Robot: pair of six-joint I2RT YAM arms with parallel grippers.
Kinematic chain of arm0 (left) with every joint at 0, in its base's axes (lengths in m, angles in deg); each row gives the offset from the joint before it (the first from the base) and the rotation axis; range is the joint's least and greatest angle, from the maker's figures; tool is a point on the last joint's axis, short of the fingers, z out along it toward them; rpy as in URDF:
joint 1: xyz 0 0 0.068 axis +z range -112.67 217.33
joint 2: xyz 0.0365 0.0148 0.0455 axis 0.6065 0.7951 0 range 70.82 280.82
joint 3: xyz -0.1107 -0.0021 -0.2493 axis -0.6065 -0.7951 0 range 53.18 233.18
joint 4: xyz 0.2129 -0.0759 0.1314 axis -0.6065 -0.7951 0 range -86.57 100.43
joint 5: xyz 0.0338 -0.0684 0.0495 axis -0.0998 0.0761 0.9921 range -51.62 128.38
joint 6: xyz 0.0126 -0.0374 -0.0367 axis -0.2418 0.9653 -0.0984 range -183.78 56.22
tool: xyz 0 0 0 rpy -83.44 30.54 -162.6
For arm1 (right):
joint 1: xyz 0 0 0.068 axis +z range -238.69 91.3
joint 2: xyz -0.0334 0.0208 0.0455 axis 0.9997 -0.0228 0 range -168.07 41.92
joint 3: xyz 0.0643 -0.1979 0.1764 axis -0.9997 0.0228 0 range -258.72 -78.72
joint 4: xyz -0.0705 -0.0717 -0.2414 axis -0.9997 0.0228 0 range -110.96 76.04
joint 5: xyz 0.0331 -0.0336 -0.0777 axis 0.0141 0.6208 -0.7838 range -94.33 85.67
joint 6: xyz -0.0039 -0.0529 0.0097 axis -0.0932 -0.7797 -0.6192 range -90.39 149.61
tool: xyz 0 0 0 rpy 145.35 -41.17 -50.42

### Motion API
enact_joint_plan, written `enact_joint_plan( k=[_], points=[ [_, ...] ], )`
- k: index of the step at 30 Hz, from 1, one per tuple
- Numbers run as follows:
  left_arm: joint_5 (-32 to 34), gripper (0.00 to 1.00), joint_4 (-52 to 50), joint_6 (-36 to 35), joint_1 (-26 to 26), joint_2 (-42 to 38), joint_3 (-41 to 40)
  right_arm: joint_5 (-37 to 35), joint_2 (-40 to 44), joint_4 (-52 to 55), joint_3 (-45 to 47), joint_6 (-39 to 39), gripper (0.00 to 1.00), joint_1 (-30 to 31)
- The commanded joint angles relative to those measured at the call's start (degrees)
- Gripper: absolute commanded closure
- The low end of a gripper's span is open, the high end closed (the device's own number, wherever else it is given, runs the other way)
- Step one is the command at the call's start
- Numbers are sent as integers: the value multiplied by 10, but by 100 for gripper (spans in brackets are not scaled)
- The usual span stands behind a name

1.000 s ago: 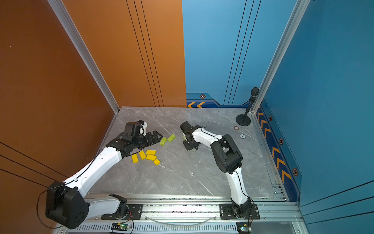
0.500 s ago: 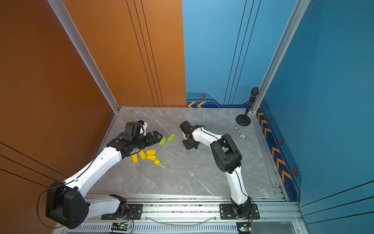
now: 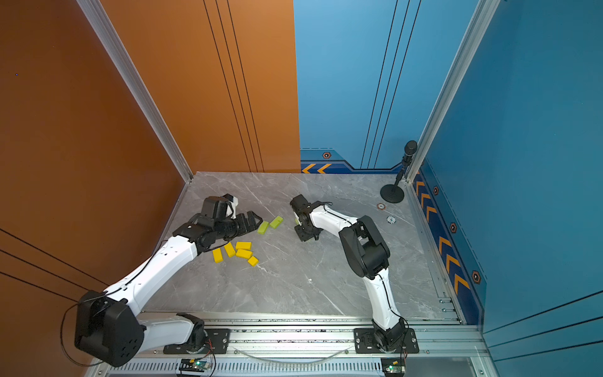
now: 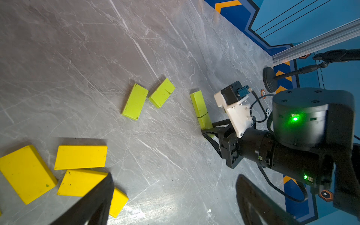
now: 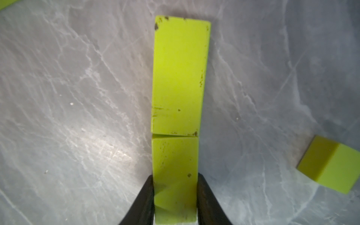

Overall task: Assemble the letter v with building blocks
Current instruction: Assemble the building block at the center of the board.

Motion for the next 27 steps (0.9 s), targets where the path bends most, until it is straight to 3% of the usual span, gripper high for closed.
enact_joint_plan(
  k=[1,27],
  points=[
    [12,2,-15,-11,-1,1,2,-13,-26,17,-2,-8,65,-3],
    [11,2,-17,-10,-3,6,7,-17,-31,22,-13,-15,65,-7]
  ],
)
